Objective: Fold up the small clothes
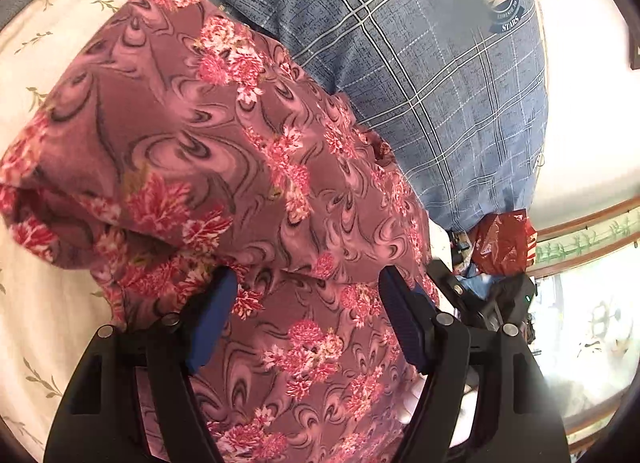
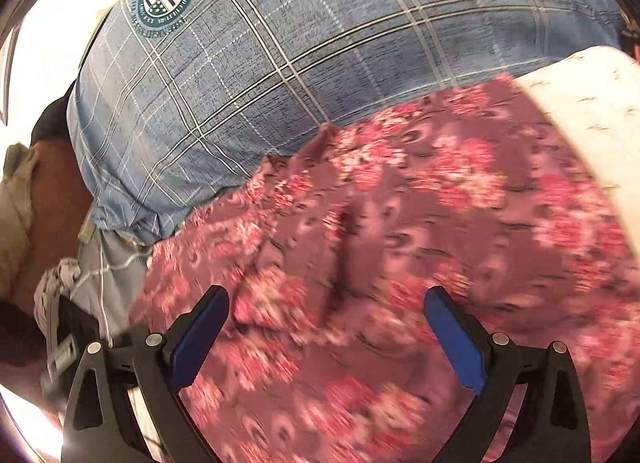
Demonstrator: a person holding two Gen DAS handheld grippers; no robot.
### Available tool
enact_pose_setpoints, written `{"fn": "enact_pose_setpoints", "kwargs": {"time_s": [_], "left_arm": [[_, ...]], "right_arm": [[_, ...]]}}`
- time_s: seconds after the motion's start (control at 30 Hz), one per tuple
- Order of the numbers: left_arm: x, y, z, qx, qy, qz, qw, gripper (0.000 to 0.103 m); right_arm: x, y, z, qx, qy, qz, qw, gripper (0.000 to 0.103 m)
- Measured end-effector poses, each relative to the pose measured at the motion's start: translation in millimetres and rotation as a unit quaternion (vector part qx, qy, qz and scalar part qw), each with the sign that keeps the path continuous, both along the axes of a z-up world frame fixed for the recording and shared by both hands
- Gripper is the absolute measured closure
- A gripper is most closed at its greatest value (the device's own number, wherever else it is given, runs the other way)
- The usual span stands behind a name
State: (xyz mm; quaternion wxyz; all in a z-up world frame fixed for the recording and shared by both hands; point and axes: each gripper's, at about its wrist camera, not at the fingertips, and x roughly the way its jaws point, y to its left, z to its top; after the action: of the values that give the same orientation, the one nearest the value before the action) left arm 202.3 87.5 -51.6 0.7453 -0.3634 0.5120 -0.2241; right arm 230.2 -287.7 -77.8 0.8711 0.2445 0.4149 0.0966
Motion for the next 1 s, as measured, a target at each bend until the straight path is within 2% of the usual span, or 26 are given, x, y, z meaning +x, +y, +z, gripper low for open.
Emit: {"fn": "enact_pose_setpoints", "kwargs": {"time_s": [0.03, 0.1, 0.17, 0.2, 0.23, 0.27, 0.4, 0.53, 0.7, 0.8, 0.9, 1.0], "left_arm": [[2, -1, 1, -0.004, 0.000, -0.002, 1.0000, 0.030], [5, -3, 0, -0.004, 0.002, 0.004, 1.0000, 0.030], [7, -2, -2, -0.006, 0.007, 0.005, 0.9999, 0.030], [7, -3, -2, -0.006, 0.007, 0.006, 0.9999, 0.030], [7, -2, -1, -0.005, 0.006, 0.006, 1.0000, 0.030], [7, -3, 0, -0.003, 0.006, 0.005, 1.0000, 0.030], [5, -6, 2, 0.014, 0.001, 0.002, 0.9999, 0.030], [5, -11, 3, 0.029, -0.005, 0.000, 0.9996, 0.030], [5, -11, 2, 0.032, -0.007, 0.008, 0.9994, 0.030], [6, -12, 1, 0.040, -0.010, 0.012, 0.9991, 0.032], [5, -13, 1, 0.047, -0.014, 0.010, 0.9987, 0.032], [5, -14, 1, 0.051, -0.015, 0.010, 0.9986, 0.032]], "right_arm": [[7, 6, -2, -0.004, -0.001, 0.001, 1.000, 0.005], [16, 21, -2, -0.008, -0.010, 0.009, 1.000, 0.013], [23, 35, -2, 0.007, -0.011, 0.034, 0.999, 0.053], [23, 38, -5, 0.014, -0.005, 0.041, 0.999, 0.059], [23, 41, -10, 0.023, -0.003, 0.045, 0.999, 0.074], [22, 43, -10, 0.029, -0.007, 0.046, 0.998, 0.081], [12, 28, 5, 0.044, -0.045, 0.023, 0.998, 0.083], [4, -17, 26, 0.037, -0.073, -0.024, 0.996, 0.083], [-6, -82, 23, 0.025, -0.062, -0.093, 0.993, 0.083], [-8, -103, 6, 0.015, -0.028, -0.118, 0.993, 0.081], [-13, -119, -9, 0.077, -0.019, -0.130, 0.988, 0.078], [-10, -121, -15, 0.131, -0.022, -0.137, 0.982, 0.065]]}}
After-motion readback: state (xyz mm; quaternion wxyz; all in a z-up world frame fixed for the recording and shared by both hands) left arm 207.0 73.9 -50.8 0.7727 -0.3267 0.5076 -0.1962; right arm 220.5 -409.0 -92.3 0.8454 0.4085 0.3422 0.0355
